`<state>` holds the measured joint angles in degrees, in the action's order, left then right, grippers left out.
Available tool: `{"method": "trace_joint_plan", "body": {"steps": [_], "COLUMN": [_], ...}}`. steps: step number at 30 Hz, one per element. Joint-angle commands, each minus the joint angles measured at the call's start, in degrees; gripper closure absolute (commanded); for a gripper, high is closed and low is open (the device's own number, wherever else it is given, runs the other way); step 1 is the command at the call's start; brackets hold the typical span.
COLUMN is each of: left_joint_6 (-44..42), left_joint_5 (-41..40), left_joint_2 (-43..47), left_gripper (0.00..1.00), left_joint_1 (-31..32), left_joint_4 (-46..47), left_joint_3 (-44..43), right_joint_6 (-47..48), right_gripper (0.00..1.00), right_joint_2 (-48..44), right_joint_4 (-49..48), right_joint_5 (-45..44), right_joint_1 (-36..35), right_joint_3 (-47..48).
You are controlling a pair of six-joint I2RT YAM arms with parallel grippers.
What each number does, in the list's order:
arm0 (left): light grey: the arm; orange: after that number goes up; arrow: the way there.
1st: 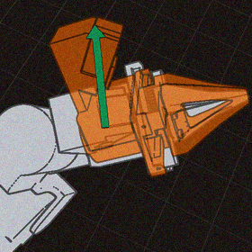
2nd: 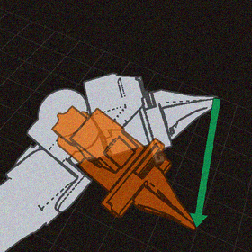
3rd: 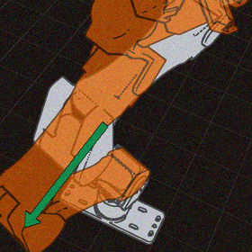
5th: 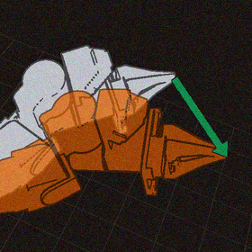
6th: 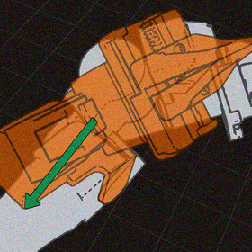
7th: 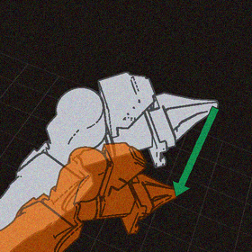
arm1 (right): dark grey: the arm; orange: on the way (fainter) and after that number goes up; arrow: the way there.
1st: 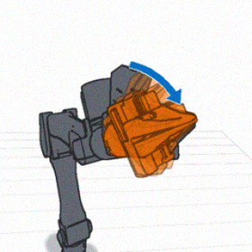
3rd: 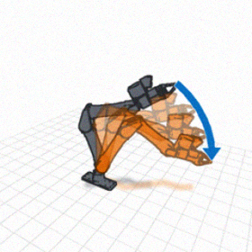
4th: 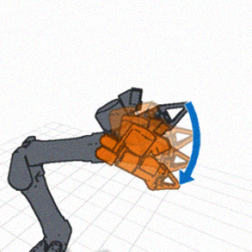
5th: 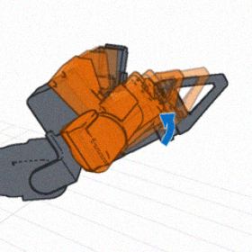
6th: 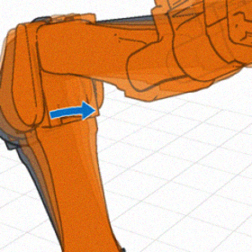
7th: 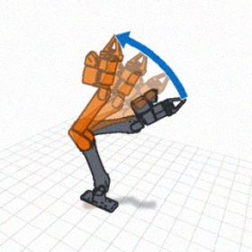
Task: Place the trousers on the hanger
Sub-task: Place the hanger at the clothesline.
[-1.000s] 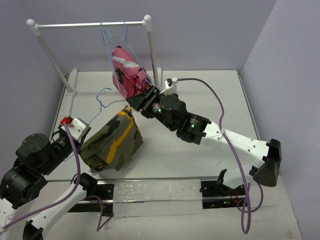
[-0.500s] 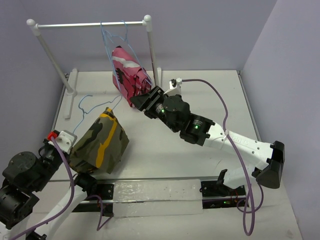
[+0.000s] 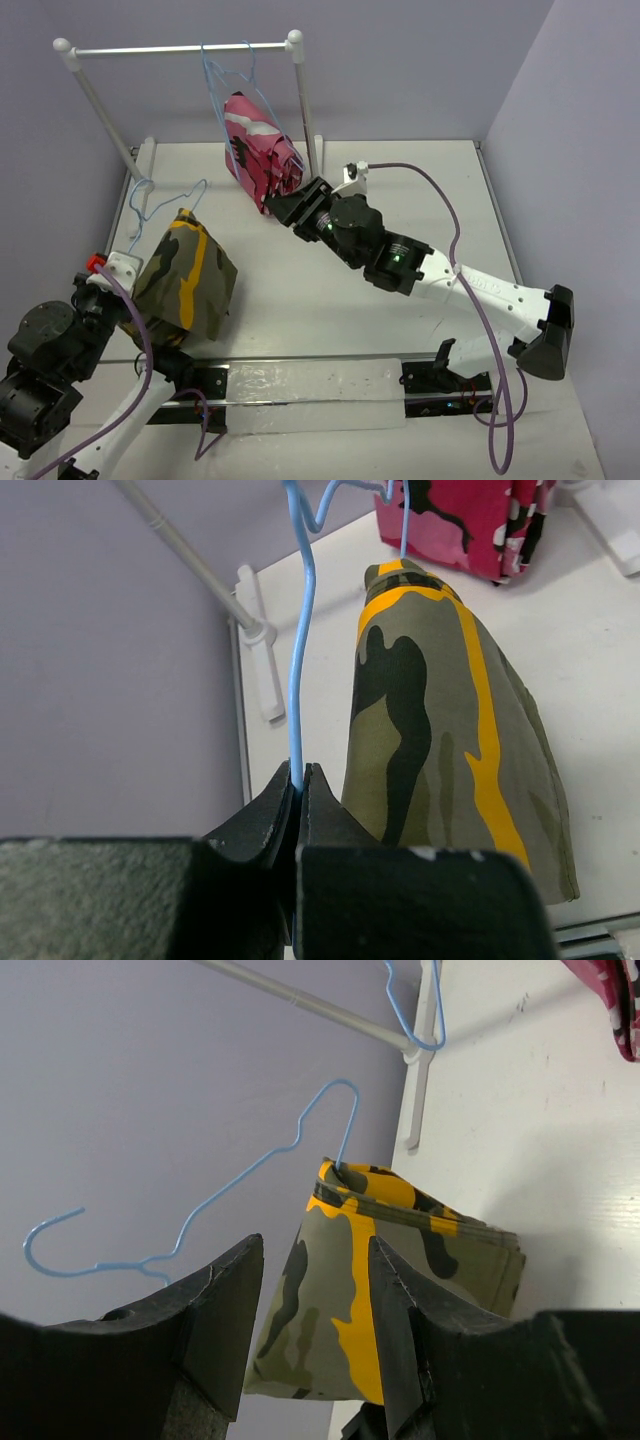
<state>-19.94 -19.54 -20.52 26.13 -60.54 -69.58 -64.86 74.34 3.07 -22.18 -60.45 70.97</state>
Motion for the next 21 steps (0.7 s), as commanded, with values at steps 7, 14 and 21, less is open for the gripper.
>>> {"method": "trace_joint_plan", "body": {"steps": [7, 14, 21], "left_joint_6": [1.06, 4.03, 2.11], "left_joint_5": [-4.24, -4.65, -8.38], "left_joint_2": [-8.93, -21.13, -26.68], "left_gripper": [1.0, 1.0, 1.0], "left_joint_1": [-0.73, -0.81, -0.76], "left_joint_4": [13.14, 17.45, 25.32], "left_joint_3": [-3.93, -10.79, -11.69], "right_joint_6": [0.87, 2.56, 3.25], "right_gripper": [0.46, 0.47, 0.47], "right_joint_2": [-7.2, -12.23, -18.58], "right_joint_4": [-0.97, 1.51, 3.93], "right_joint_5": [-4.04, -7.11, -10.69], "right_joint_1": [1.43, 2.54, 3.57], "right_joint_3": [-3.49, -6.93, -10.41]}}
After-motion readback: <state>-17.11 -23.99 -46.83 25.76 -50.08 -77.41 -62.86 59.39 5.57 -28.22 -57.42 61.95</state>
